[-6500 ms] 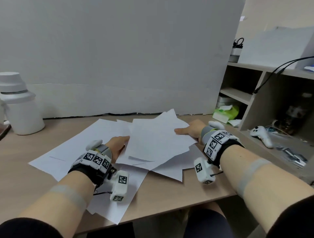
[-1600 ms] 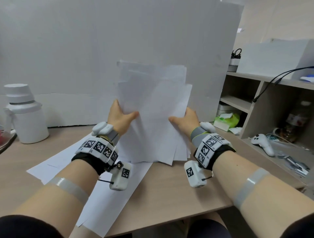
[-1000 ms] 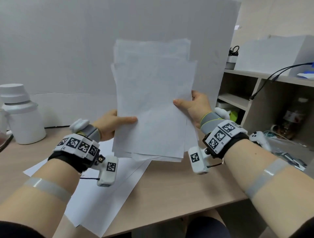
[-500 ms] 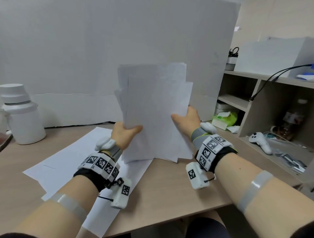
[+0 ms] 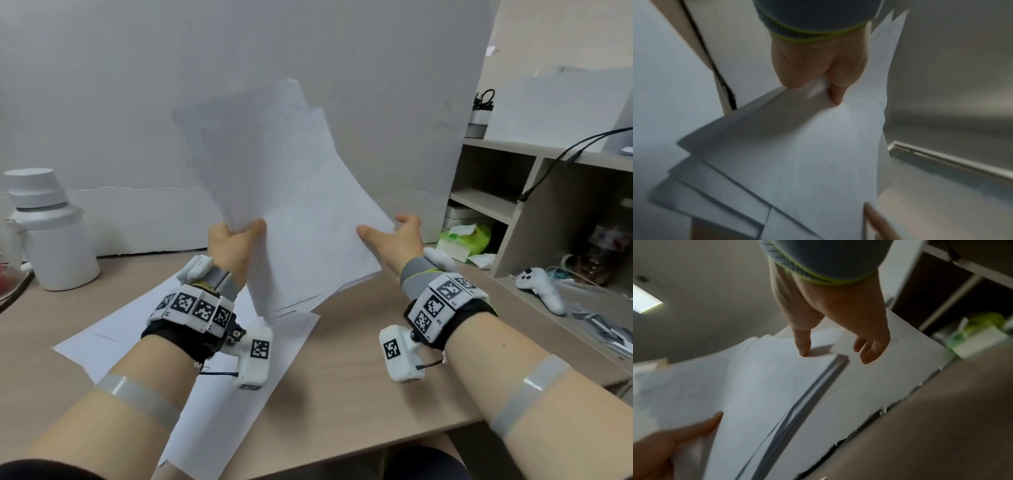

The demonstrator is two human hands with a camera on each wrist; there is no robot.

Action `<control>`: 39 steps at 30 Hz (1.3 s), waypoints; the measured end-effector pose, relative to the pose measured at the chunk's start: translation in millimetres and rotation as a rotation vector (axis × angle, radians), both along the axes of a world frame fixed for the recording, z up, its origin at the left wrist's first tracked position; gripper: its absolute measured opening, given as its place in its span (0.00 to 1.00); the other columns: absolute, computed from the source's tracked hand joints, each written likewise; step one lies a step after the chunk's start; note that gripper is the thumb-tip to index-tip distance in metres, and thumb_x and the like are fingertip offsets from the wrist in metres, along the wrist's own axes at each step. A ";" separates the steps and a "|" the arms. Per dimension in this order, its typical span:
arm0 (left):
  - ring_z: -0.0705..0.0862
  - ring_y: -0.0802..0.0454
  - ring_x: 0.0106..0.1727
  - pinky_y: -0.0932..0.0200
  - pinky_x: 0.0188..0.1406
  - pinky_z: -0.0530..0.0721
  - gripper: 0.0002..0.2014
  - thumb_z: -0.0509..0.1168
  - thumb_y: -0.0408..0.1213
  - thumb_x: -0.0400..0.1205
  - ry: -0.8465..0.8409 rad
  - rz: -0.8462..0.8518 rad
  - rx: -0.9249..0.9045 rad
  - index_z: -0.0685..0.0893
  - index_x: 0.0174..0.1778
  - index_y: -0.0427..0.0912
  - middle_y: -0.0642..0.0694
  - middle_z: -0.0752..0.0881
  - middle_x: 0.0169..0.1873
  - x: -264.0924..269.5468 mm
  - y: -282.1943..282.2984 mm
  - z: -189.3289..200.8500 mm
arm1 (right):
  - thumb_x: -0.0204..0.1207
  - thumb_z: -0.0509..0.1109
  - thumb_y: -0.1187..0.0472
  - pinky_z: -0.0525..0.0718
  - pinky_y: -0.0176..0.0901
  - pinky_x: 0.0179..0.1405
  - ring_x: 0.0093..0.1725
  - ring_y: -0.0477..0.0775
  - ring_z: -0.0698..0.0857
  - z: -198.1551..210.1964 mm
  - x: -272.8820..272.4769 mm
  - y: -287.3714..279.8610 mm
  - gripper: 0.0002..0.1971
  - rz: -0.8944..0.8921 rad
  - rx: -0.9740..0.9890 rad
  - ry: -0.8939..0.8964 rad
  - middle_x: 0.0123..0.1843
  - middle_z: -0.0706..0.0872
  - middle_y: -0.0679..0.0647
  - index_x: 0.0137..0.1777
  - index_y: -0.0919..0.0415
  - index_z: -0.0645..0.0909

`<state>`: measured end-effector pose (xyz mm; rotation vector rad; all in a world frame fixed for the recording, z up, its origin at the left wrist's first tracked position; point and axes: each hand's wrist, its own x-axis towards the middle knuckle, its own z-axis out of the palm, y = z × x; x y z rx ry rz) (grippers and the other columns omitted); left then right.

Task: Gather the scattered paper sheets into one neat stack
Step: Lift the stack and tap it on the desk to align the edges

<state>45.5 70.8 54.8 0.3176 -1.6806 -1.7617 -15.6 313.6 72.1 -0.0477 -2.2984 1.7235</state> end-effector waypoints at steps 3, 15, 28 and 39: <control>0.86 0.53 0.36 0.62 0.38 0.85 0.10 0.78 0.39 0.70 0.044 0.046 0.187 0.86 0.41 0.42 0.48 0.89 0.38 -7.6 -8.6 1.2 | 0.53 0.88 0.43 0.87 0.52 0.55 0.60 0.58 0.83 -20.2 -9.6 -16.2 0.58 0.170 -0.330 -0.204 0.69 0.79 0.54 0.81 0.59 0.62; 0.90 0.41 0.55 0.49 0.46 0.91 0.26 0.78 0.28 0.75 0.051 0.007 0.547 0.78 0.68 0.31 0.37 0.89 0.57 -57.6 -95.4 -25.0 | 0.75 0.74 0.76 0.89 0.53 0.55 0.47 0.56 0.91 -31.6 -69.7 -158.4 0.10 0.356 -0.672 -0.048 0.47 0.92 0.56 0.49 0.60 0.84; 0.91 0.47 0.45 0.52 0.44 0.90 0.06 0.72 0.25 0.79 0.114 0.001 0.540 0.86 0.50 0.36 0.45 0.91 0.39 -41.3 -195.8 -40.7 | 0.70 0.76 0.72 0.89 0.52 0.54 0.43 0.49 0.89 -38.0 -111.9 -171.5 0.11 0.337 -0.383 0.180 0.40 0.91 0.46 0.43 0.55 0.84; 0.89 0.46 0.58 0.50 0.50 0.90 0.22 0.65 0.27 0.82 -0.007 -0.283 0.129 0.80 0.74 0.44 0.42 0.87 0.66 -15.3 -235.2 -51.6 | 0.71 0.77 0.71 0.86 0.35 0.44 0.36 0.36 0.87 -25.2 -127.0 -144.7 0.11 0.345 -0.256 0.311 0.41 0.89 0.44 0.44 0.55 0.83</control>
